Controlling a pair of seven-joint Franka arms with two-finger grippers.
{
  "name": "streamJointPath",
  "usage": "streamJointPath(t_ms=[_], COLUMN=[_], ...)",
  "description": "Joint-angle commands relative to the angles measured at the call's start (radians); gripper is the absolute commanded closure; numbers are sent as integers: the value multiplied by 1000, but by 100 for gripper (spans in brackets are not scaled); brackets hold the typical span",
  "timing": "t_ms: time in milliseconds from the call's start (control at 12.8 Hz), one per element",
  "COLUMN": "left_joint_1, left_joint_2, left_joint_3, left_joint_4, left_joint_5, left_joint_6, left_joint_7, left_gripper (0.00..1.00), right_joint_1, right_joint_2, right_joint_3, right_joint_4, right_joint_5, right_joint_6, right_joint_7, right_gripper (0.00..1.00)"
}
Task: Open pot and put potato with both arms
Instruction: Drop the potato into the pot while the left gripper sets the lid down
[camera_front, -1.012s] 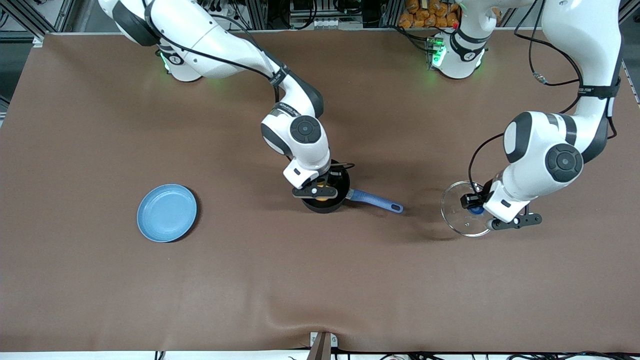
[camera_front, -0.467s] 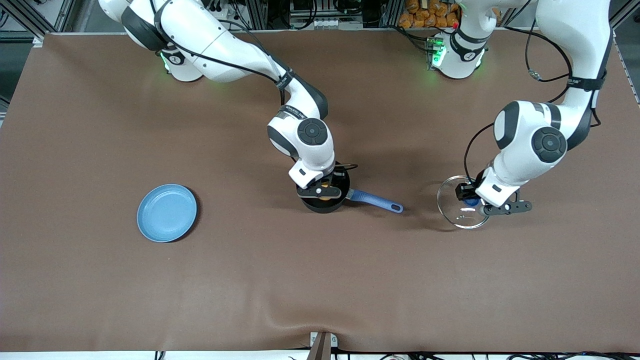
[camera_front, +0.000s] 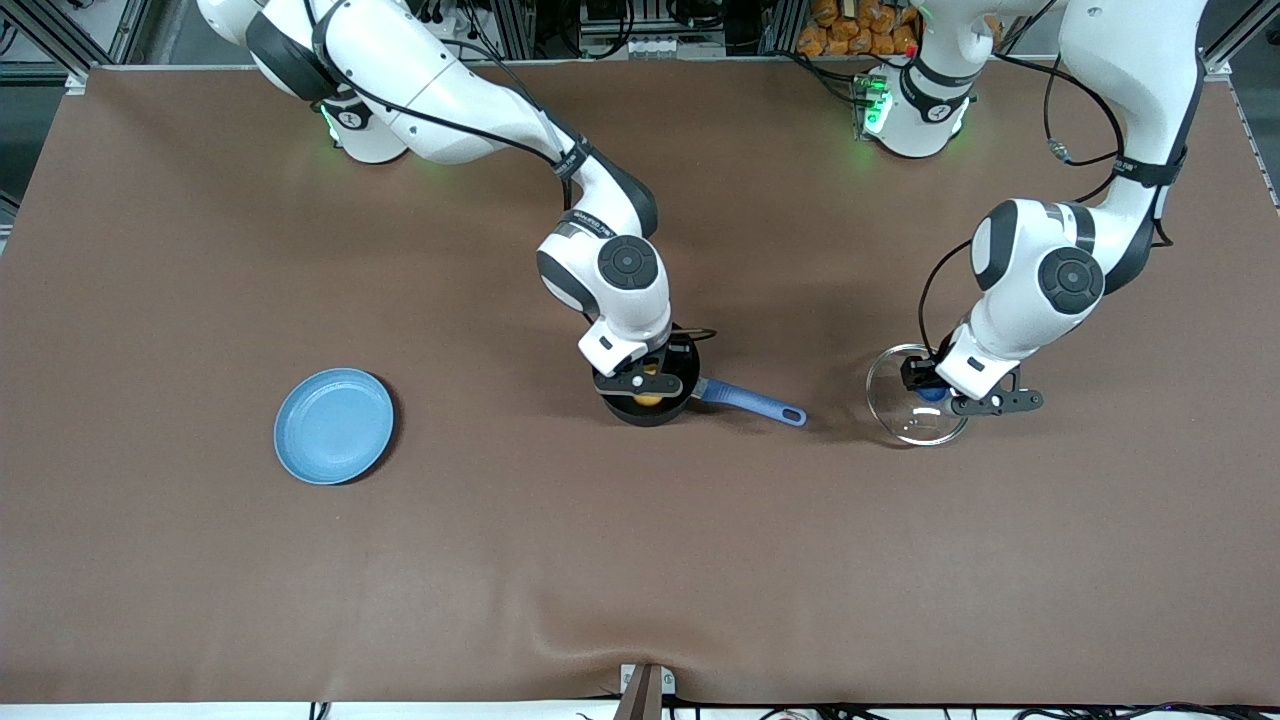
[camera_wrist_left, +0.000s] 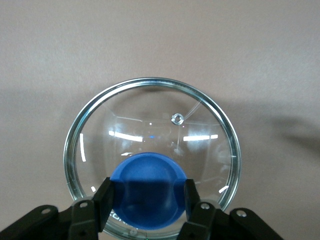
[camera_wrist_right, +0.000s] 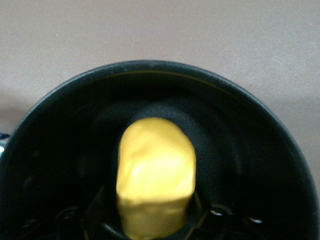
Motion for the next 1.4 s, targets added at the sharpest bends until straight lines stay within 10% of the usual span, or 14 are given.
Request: streamJointPath(t_ms=[0, 467, 545, 623, 1012, 1323], left_joint_1=[12, 47, 47, 47, 45, 44], left_joint_2=[-29, 25, 28, 31, -35, -36], left_joint_3=[-4, -3, -4, -4, -6, -4], left_joint_4=[-36, -28, -22, -13, 119, 447], left_joint_5=[24, 55, 55, 55, 55, 55], left_joint_6=[19, 44, 42, 42, -90, -427], left_joint_7=[23, 55, 52, 49, 52, 54], left_gripper=[100, 94, 76, 4, 0, 0], right_joint_1=[10, -4, -10, -24, -180, -361], right_joint_2=[3, -84, -110, -138, -325, -420], right_joint_3=[-8, 1, 1, 4, 4, 6], right_joint_4=[44, 52, 52, 52, 51, 49], right_joint_5=[-31, -56, -56, -53, 47, 75], right_joint_6=[-9, -113, -151, -193, -394, -527], right_joint_7=[16, -20, -51, -77, -287, -394], right_gripper=[0, 0, 0, 0, 0, 0])
